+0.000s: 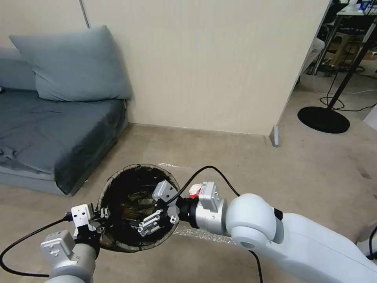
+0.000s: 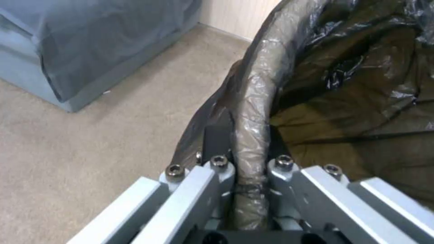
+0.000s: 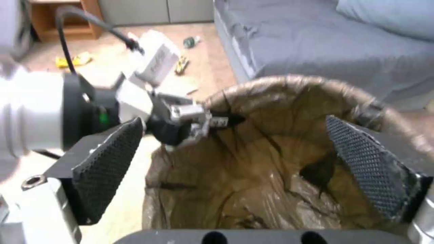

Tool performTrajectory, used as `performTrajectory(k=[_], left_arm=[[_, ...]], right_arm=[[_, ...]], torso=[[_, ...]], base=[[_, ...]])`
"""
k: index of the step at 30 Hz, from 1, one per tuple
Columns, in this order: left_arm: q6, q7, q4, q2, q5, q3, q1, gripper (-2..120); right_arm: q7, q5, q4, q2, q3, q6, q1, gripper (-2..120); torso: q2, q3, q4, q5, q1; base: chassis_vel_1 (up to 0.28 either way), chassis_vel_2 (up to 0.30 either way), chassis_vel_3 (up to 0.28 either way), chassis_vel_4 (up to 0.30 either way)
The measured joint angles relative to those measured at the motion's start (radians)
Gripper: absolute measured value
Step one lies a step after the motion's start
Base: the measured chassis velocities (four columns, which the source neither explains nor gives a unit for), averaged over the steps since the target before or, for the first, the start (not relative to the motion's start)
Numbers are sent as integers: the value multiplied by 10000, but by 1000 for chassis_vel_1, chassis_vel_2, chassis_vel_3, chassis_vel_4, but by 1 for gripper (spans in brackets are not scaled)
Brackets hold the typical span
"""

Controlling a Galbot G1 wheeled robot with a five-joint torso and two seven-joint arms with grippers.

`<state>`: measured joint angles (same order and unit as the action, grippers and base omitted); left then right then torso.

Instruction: Pick up the trash bin, then pick up the garbage from the floor and place it into the trash bin.

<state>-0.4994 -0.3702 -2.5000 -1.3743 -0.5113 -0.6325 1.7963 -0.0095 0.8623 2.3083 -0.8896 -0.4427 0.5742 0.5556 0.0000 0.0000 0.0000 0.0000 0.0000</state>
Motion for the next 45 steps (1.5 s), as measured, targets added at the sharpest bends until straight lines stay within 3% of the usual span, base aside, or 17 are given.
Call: performTrajectory(k=[9,13,20,32,39,45], left_arm=[[14,7,0,-28,-8,-28,-12,3],[98,65,0,-29,-22,-34,-29,3],[185,131,0,-64,-10,-25,-51,3],[248,133,0,-81,-2,-84,-8,3],[285,136,0,-79,3,-125,-1,3],[291,137,0,-66,4,-134,21,3]], right_arm=[[195,589,626,492,1221,-42,289,100],[76,516,708,1005,2792,-242,1511,100],[-31,286,536,1403,4490,-741,2930,100],[27,-435,305,1103,7086,-1273,5344,100],[-88,-948,-110,789,7816,-1469,6255,100],[106,-1802,-1455,325,7437,-1983,6418,100]], torso=[[0,0,0,0,0],[0,0,0,1,0],[0,-1,-2,1,0],[0,-1,-2,0,0],[0,-1,-1,-1,0],[1,-1,0,2,0]], base=[[0,0,0,0],[0,0,0,0],[0,0,0,0],[0,0,0,0],[0,0,0,0],[0,0,0,0]])
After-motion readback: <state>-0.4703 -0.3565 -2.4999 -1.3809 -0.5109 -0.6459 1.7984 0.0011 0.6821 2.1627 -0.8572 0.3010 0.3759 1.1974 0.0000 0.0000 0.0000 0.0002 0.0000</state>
